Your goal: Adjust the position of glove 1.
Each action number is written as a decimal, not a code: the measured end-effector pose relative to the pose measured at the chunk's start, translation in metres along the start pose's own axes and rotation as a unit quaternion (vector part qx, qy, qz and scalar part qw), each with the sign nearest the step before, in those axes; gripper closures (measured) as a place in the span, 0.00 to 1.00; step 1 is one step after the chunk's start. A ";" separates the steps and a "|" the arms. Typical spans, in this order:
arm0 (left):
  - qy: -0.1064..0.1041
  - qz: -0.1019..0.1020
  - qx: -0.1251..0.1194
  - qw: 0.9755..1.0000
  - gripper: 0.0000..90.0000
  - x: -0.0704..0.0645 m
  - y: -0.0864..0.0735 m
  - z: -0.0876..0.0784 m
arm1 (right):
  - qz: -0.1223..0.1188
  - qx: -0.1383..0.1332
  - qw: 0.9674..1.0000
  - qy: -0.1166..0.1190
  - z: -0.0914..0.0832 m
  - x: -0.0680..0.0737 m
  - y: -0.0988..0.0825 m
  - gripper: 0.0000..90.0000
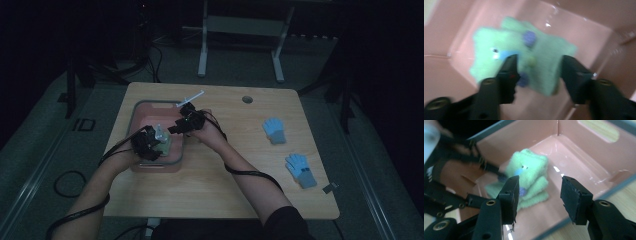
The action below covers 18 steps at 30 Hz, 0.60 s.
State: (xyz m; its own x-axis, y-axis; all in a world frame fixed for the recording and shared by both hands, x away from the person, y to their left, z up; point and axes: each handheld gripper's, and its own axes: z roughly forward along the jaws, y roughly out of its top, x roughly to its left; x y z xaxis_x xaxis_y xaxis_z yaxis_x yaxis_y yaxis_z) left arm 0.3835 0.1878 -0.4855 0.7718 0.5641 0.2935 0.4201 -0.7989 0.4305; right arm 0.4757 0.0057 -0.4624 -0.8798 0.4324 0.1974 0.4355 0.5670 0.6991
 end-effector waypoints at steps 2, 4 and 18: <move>0.005 -0.015 -0.021 1.000 0.36 0.001 0.001 -0.006 | -0.006 -0.006 1.000 -0.002 -0.009 0.001 -0.003 0.54; 0.005 -0.028 -0.039 0.999 0.28 0.001 0.002 -0.012 | -0.009 -0.014 1.000 -0.002 -0.018 0.000 -0.006 0.54; 0.002 -0.071 -0.089 0.993 0.09 -0.016 0.028 -0.026 | -0.017 -0.031 0.999 -0.015 -0.060 -0.006 -0.038 0.52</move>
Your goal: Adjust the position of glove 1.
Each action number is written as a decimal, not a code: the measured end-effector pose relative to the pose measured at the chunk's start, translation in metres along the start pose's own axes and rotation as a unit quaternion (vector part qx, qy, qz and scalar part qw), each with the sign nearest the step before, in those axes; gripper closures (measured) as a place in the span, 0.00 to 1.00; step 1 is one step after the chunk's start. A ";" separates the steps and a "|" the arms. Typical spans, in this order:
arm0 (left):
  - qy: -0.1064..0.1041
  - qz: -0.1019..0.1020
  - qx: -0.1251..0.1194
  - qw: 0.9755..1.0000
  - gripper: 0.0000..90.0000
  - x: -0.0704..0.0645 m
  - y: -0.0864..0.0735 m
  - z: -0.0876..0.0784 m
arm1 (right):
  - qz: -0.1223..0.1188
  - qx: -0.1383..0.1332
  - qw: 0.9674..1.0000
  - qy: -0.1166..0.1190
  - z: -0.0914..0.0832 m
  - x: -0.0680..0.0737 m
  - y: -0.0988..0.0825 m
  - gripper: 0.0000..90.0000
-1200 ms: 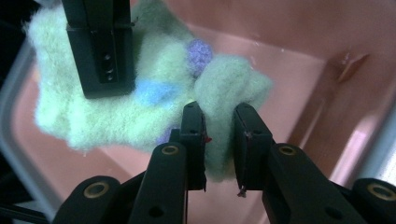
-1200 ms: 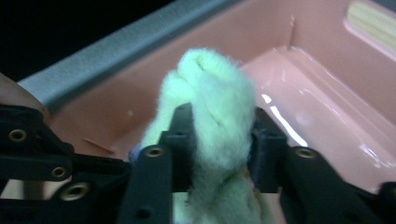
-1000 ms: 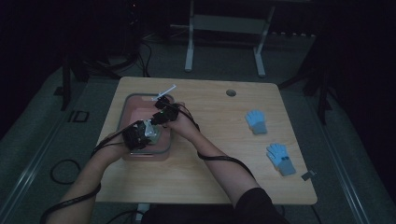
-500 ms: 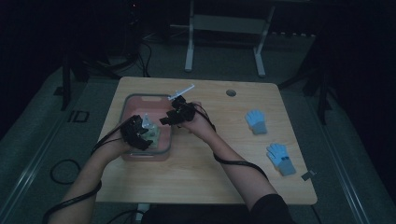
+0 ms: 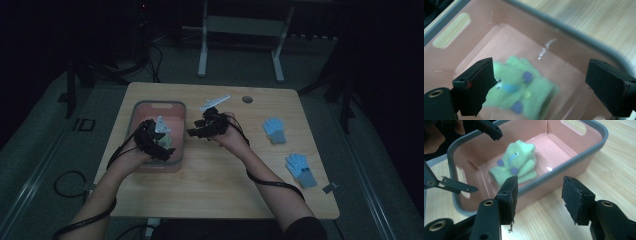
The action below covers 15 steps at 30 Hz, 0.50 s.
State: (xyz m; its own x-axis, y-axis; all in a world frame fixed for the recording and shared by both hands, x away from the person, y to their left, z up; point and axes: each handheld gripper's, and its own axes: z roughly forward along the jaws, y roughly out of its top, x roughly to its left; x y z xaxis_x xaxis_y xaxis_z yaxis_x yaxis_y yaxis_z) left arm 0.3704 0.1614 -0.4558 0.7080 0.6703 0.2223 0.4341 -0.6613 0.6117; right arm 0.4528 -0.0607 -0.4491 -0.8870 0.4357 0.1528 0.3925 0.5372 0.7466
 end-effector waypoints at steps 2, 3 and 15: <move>-0.006 -0.002 -0.009 1.000 0.09 -0.004 0.005 0.000 | -0.002 0.001 1.000 -0.003 -0.004 -0.001 -0.005 0.52; -0.012 -0.002 -0.016 1.000 0.09 -0.007 0.007 -0.001 | -0.001 0.002 1.000 -0.004 -0.006 -0.002 -0.007 0.52; -0.042 0.000 -0.050 0.998 0.08 -0.044 0.033 0.002 | -0.001 0.002 0.999 -0.033 -0.033 -0.013 -0.034 0.49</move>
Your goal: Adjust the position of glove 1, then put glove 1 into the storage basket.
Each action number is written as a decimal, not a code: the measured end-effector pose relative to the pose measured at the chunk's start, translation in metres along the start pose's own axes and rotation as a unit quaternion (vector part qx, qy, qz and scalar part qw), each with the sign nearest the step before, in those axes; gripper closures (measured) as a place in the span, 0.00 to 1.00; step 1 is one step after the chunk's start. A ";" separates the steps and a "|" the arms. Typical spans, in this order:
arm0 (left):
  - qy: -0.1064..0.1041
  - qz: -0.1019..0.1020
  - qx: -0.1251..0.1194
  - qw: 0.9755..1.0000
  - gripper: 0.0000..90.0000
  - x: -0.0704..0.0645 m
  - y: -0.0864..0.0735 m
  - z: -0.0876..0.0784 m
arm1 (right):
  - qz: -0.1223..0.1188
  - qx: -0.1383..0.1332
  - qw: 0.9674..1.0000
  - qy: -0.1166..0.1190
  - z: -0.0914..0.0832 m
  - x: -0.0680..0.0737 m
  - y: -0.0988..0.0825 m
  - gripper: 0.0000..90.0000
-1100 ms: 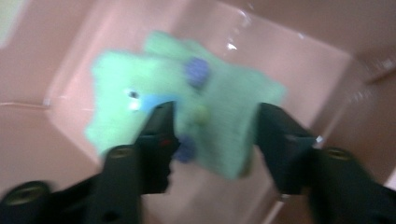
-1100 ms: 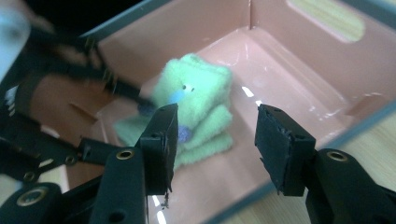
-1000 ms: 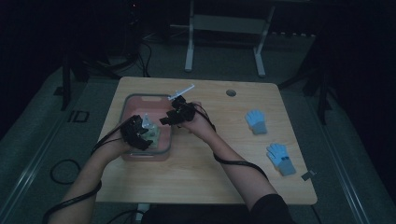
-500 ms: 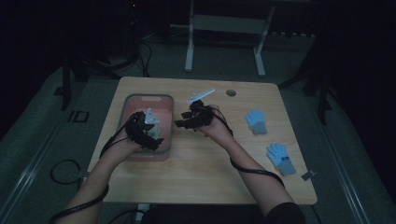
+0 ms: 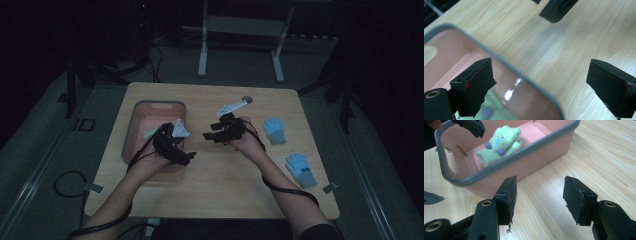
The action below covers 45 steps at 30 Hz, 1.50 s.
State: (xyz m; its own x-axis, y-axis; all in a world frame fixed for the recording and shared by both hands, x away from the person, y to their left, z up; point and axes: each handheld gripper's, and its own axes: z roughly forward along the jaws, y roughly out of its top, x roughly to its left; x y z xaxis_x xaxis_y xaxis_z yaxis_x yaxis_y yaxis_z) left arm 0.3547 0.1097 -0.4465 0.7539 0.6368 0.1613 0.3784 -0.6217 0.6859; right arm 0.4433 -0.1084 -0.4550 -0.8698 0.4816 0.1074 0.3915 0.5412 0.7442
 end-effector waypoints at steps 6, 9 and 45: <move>-0.008 0.003 -0.013 1.000 0.08 -0.015 0.008 0.006 | -0.005 -0.001 1.000 -0.012 -0.016 -0.007 -0.014 0.52; -0.016 0.003 -0.019 1.000 0.08 -0.022 0.010 0.009 | -0.005 -0.002 1.000 -0.014 -0.024 -0.011 -0.023 0.54; -0.087 0.008 -0.031 0.996 0.08 -0.089 -0.025 0.071 | 0.028 -0.003 0.997 -0.076 -0.110 -0.052 -0.143 0.59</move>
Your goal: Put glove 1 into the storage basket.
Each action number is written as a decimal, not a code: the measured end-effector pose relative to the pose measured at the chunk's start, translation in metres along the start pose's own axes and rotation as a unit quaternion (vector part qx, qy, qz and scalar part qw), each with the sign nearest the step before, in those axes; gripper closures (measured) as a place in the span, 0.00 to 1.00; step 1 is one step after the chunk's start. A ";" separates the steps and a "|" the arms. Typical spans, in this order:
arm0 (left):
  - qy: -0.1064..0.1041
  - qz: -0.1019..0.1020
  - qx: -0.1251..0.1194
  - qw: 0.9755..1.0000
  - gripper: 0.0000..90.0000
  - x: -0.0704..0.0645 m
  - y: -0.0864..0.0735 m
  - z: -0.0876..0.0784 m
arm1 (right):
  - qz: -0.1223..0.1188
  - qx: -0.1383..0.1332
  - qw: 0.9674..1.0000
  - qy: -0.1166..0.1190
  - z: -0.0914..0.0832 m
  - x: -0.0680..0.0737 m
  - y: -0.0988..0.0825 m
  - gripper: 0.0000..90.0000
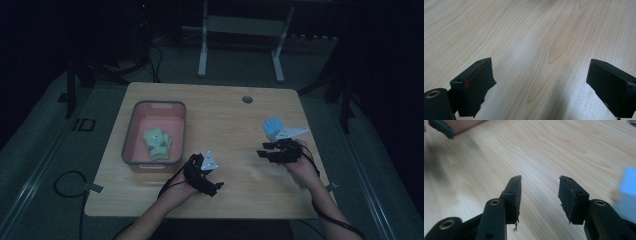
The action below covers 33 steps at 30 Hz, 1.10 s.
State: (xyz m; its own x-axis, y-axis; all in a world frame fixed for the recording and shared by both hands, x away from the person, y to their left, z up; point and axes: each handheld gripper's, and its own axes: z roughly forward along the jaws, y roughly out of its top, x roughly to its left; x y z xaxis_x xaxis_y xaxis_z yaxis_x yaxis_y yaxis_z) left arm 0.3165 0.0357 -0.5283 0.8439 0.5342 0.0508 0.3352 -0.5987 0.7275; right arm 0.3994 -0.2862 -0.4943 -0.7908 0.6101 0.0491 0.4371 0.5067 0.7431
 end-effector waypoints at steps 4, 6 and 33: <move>0.000 -0.008 -0.001 1.000 0.08 -0.001 -0.007 0.004 | 0.012 0.000 1.000 -0.020 -0.009 -0.015 -0.011 0.60; -0.002 -0.008 0.000 1.000 0.08 -0.002 -0.011 0.006 | 0.018 -0.002 0.999 -0.030 -0.012 -0.022 -0.014 0.61; -0.004 -0.018 -0.037 0.999 0.08 -0.007 -0.022 0.003 | 0.067 0.013 0.989 -0.135 0.008 -0.128 -0.001 0.61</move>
State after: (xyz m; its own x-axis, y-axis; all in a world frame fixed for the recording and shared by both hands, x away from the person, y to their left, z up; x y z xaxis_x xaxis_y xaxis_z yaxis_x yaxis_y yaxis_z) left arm 0.3043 0.0434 -0.5470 0.8350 0.5500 0.0193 0.3332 -0.5331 0.7776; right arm 0.5037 -0.3599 -0.5061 -0.5836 0.8111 -0.0373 0.5428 0.4239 0.7251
